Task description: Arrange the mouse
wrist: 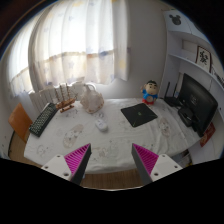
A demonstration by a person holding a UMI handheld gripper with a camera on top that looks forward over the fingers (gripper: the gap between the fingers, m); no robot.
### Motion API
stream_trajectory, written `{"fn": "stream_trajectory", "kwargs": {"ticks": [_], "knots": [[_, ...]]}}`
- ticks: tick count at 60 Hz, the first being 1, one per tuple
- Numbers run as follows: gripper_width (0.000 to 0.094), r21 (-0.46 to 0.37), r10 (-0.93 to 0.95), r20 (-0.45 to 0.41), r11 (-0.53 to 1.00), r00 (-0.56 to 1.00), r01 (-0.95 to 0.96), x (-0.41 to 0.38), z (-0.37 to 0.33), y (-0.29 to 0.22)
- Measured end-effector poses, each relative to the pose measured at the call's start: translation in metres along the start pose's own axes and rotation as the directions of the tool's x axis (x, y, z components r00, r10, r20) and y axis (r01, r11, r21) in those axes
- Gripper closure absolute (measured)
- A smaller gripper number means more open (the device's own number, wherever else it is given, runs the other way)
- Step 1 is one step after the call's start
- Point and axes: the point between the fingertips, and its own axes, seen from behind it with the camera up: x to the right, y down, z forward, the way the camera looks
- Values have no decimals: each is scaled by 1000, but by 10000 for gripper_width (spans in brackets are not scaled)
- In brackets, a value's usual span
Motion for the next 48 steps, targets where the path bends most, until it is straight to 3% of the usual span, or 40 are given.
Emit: {"fn": "stream_trajectory", "kwargs": {"ticks": [25, 48], "knots": [[93, 39, -42, 52, 998, 998, 40, -49, 44, 10], [91, 155, -56, 57, 987, 997, 46, -61, 135, 16]]}}
